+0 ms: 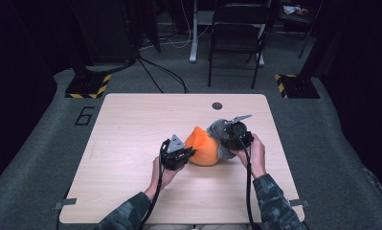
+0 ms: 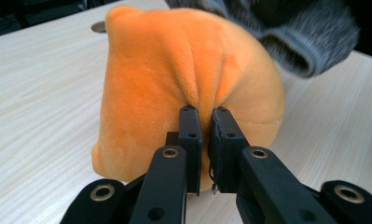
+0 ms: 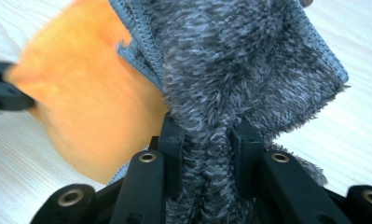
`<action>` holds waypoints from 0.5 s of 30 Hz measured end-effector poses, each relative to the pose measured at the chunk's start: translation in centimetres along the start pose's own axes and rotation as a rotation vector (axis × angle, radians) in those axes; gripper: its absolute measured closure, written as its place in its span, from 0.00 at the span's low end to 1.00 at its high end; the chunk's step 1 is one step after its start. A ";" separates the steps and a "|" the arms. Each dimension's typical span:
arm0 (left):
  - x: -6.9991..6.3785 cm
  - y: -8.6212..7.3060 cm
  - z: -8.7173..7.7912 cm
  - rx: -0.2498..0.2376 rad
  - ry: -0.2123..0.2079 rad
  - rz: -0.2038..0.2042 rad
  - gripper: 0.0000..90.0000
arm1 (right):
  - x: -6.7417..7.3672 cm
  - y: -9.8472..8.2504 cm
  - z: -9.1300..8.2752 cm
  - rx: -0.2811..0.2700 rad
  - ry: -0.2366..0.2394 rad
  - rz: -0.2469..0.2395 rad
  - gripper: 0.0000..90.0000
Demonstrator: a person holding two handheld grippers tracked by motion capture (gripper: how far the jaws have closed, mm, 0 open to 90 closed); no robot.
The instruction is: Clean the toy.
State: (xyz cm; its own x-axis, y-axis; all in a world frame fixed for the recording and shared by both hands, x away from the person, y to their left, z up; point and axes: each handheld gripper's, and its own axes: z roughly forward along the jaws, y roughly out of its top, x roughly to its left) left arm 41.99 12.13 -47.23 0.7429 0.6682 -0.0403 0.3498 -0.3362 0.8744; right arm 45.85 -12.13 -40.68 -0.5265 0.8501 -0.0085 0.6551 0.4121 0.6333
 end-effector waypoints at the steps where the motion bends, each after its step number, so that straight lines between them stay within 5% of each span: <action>1: -0.1 0.0 0.1 0.000 -0.008 -0.008 0.93 | 0.2 0.1 -0.2 -0.009 0.012 -0.004 0.78; 10: -1.2 0.0 0.4 0.042 -0.037 0.073 0.93 | 3.5 1.0 -1.0 -0.092 0.095 -0.024 0.78; 15: -1.0 -0.1 0.5 0.053 -0.037 0.072 0.93 | 3.2 0.8 -0.1 -0.063 0.087 -0.037 0.78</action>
State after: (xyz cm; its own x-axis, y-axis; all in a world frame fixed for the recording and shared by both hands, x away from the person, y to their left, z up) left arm 41.54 11.14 -47.52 0.7875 0.6164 0.0032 0.3236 -0.4178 0.8489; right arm 44.65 -9.13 -40.12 -0.5965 0.8020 0.0322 0.6001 0.4190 0.6814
